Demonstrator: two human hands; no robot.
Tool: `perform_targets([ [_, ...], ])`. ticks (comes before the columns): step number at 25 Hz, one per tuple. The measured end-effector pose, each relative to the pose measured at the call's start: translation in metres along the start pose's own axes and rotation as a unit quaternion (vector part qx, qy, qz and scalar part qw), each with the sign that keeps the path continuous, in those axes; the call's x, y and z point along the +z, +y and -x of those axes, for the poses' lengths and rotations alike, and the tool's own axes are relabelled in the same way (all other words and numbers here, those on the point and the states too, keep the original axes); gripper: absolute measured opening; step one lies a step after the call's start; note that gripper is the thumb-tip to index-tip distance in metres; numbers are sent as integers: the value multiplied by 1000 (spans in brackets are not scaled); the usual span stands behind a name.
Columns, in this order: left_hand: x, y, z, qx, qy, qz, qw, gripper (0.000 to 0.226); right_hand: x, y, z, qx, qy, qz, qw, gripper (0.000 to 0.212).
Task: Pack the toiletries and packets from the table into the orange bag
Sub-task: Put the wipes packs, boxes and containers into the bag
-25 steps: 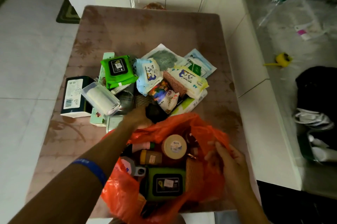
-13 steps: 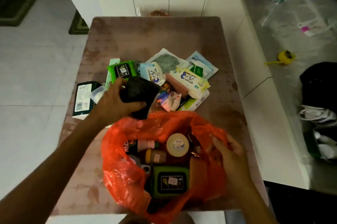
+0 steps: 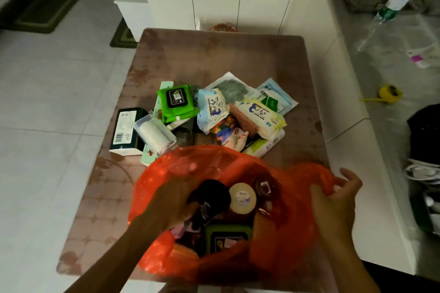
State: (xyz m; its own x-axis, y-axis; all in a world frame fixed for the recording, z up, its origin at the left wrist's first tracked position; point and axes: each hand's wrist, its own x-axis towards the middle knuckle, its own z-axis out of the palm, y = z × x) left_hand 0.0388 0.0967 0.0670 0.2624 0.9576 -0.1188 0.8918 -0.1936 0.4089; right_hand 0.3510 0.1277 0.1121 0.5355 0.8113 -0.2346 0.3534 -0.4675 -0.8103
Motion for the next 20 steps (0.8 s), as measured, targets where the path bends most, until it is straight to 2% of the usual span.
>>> perform_targets([
  [1,-4,-2,1,1,66,-4,998,47,4,0,5,-52,23,28,998,68],
  [2,-5,-7,2,-28,102,-45,993,41,9,-3,13,-144,39,68,986,70],
  [3,-5,-14,3,-69,102,-111,986,37,18,-6,25,-263,31,119,957,64],
  [5,-4,-28,7,-144,27,-177,973,46,45,-5,51,-475,-72,233,846,51],
  [6,0,-35,9,-167,-17,-171,971,57,64,2,63,-527,-142,274,792,49],
  [7,3,-40,12,-178,-43,-152,971,64,84,12,74,-546,-209,305,752,50],
  [8,5,-46,14,-171,-35,-123,977,65,104,24,84,-538,-267,327,729,52],
  [9,3,-50,15,-158,-3,-89,983,63,121,34,91,-516,-306,338,725,54],
  [12,-15,-52,14,-118,111,-1,987,43,150,44,80,-444,-355,303,765,50],
  [14,-35,-49,7,-108,182,83,974,27,153,38,63,-411,-375,272,785,43],
  [15,-42,-47,1,-144,210,159,954,23,153,35,57,-398,-386,266,788,42],
  [16,-47,-51,-9,-210,234,253,915,23,152,33,54,-391,-390,275,787,41],
  [18,-48,-69,-37,-385,231,421,788,32,152,33,58,-388,-376,310,782,38],
  [20,-43,-86,-59,-495,183,521,672,46,153,39,67,-382,-357,331,785,37],
])
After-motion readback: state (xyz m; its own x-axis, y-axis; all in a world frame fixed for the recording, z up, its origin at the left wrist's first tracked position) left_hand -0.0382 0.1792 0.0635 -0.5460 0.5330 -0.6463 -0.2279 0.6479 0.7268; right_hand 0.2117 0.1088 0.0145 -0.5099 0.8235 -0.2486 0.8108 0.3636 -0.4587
